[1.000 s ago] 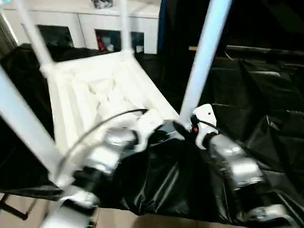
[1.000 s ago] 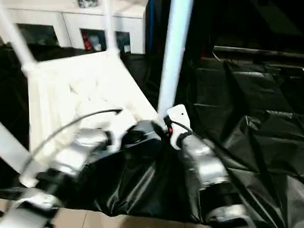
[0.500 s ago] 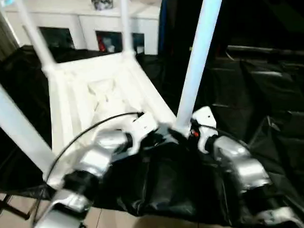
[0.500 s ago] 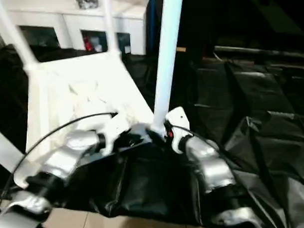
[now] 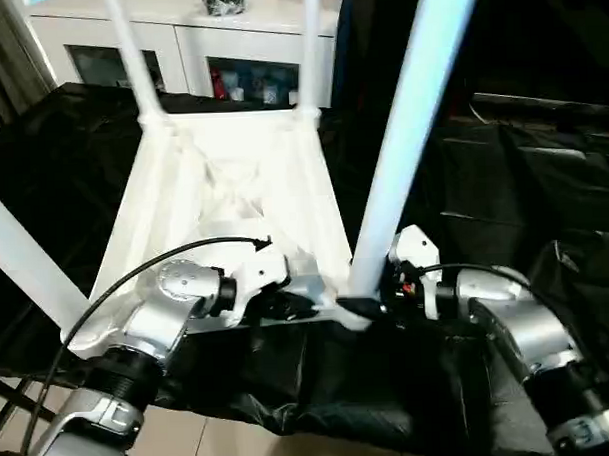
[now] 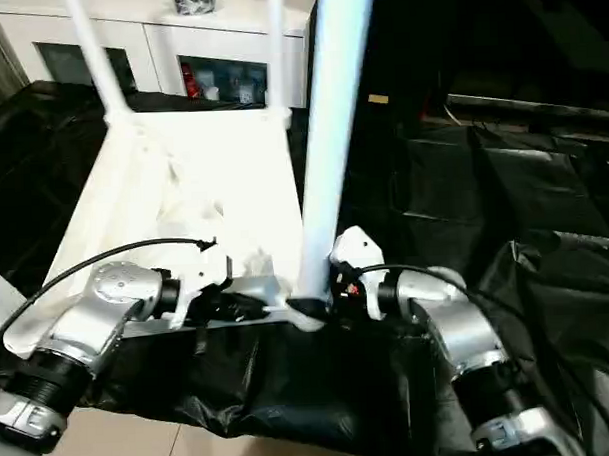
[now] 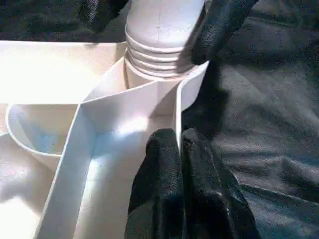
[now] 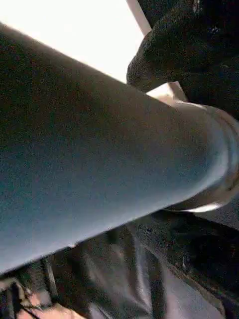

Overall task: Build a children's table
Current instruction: Rotate leg to tighten

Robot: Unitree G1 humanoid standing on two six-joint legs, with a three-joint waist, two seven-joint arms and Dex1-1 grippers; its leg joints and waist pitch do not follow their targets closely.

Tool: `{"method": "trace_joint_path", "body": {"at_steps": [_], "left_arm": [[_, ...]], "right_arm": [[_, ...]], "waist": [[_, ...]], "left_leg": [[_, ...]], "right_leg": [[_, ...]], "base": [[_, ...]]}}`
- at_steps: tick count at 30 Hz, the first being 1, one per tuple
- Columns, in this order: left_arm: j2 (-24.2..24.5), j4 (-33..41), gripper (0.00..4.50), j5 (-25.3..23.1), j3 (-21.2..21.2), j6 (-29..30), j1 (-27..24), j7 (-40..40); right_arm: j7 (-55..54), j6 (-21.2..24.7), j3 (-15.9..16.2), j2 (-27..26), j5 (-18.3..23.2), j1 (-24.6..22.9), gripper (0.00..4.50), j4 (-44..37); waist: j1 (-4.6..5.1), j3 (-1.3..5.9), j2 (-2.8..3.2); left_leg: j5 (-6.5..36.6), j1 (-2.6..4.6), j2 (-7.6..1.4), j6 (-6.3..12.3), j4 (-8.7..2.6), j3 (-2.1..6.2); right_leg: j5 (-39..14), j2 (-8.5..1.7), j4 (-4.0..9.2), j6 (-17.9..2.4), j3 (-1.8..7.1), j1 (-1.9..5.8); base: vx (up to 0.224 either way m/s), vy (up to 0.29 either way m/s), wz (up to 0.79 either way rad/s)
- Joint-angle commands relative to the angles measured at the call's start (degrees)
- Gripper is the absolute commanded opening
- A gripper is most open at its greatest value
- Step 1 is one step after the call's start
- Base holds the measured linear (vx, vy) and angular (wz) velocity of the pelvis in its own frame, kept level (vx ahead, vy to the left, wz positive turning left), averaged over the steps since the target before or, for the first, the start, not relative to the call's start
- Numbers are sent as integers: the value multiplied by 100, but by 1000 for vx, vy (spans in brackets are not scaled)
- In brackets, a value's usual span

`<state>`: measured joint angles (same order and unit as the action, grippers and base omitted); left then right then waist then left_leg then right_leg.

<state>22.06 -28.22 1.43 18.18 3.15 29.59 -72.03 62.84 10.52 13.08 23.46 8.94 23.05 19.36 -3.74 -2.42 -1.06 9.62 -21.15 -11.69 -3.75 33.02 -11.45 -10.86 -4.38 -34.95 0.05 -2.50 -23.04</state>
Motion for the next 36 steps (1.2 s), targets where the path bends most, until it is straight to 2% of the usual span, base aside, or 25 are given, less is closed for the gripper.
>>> {"method": "trace_joint_path", "body": {"at_steps": [1,7,9,13,14,19,20,22,23,24,25,26,28,29,30,31,33,34,36], "left_arm": [[-41,-88,0,47,166,-100,-7,-188],[-76,-249,0,18,96,-135,134,-131],[-74,-276,0,12,87,-158,148,-148],[-77,-300,0,36,59,-178,140,-139],[-73,-299,0,40,57,-186,131,-140],[-104,-277,0,71,19,-149,81,-90],[-117,-275,0,70,15,-141,69,-69],[-151,-272,0,42,1,-127,42,45],[-202,-316,0,-21,-23,-159,48,250],[-237,-349,0,-66,-42,-182,55,396],[-237,-349,0,-66,-42,-182,55,396],[-427,-560,0,-218,-154,-138,152,1060],[-603,-682,0,-320,-221,-74,237,1548],[-648,-701,0,-345,-229,-57,256,1654],[-757,-733,0,-399,-215,24,297,1843],[-808,-738,0,-425,-208,72,314,1931],[-1149,-761,0,-490,-160,292,405,2300],[-1284,-772,0,-503,-140,359,439,2416],[-1535,-808,0,-533,-93,460,505,2592]], "right_arm": [[166,-75,89,83,-59,92,373,-4],[336,-227,226,143,-154,97,373,38],[330,-219,218,134,-148,113,341,56],[252,-199,153,61,-107,113,323,102],[263,-189,156,58,-103,104,298,87],[297,-122,142,57,-52,9,275,9],[299,-115,141,54,-42,-22,274,-6],[267,-94,141,29,-22,-99,270,-33],[200,-90,127,-18,-5,-162,270,-51],[152,-86,115,-52,7,-204,269,-62],[152,-86,115,-52,7,-204,269,-62],[-320,-121,-3,-307,2,-354,269,-52],[-1030,-101,-134,-615,-122,-428,269,61],[-1242,-80,-164,-700,-173,-436,269,105],[-1601,-55,-219,-887,-230,-438,269,196],[-1772,-40,-244,-982,-255,-443,268,227],[-2649,27,-347,-1466,-409,-338,268,478],[-2954,55,-384,-1649,-450,-265,268,593],[-3420,38,-429,-1983,-505,-79,268,829]], "waist": [[-2,298,-58],[-12,297,-49],[-11,301,-48],[-8,310,-46],[-10,307,-40],[-10,310,-32],[-12,310,-13],[-18,309,-21],[-30,310,29],[-29,308,9],[-30,303,-5],[-26,287,10],[-34,270,-13],[-12,266,-8],[-4,266,-8],[48,257,-77],[81,233,-51],[120,226,-36],[173,240,-43]], "left_leg": [[1542,80,-166,148,-361,79],[1558,90,-167,132,-360,82],[1544,86,-164,135,-362,86],[1486,85,-165,147,-352,80],[1482,82,-166,149,-355,82],[1509,88,-167,143,-353,81],[1530,87,-167,130,-356,81],[1532,87,-166,133,-355,81],[1545,87,-166,122,-356,89],[1560,92,-167,122,-359,82],[1630,93,-163,117,-363,88],[1723,106,-166,92,-370,83],[1954,148,-146,2,-368,87],[1991,115,-140,-75,-394,120],[2027,123,-138,-109,-399,125],[2131,123,-129,-116,-397,135],[2187,118,-132,-115,-401,153],[2333,148,-107,-156,-388,166],[2417,119,-101,-187,-406,210]], "right_leg": [[-1512,-324,465,-1099,216,220],[-1623,-328,475,-1062,218,206],[-1588,-323,467,-1070,216,212],[-1455,-322,452,-1132,214,216],[-1436,-321,451,-1134,213,219],[-1416,-321,454,-1149,213,223],[-1397,-319,457,-1157,213,223],[-1372,-318,453,-1166,213,225],[-1357,-324,447,-1170,215,229],[-1359,-317,467,-1157,215,225],[-1455,-318,472,-1147,210,224],[-1624,-315,498,-1100,215,193],[-2147,-326,558,-984,213,165],[-2432,-331,562,-859,194,177],[-2559,-336,583,-800,190,171],[-2817,-334,612,-698,176,158],[-3141,-355,643,-570,181,123],[-3460,-357,695,-488,158,79],[-3610,-365,713,-386,119,121]], "base": [[0,0,0],[0,0,0],[0,0,0],[0,0,0],[0,0,0],[0,0,0],[0,0,0],[0,0,0],[0,0,0],[0,0,0],[0,0,0],[0,0,0],[0,0,0],[0,0,0],[0,0,0],[0,0,0],[0,0,0],[0,0,0],[0,0,0]]}}
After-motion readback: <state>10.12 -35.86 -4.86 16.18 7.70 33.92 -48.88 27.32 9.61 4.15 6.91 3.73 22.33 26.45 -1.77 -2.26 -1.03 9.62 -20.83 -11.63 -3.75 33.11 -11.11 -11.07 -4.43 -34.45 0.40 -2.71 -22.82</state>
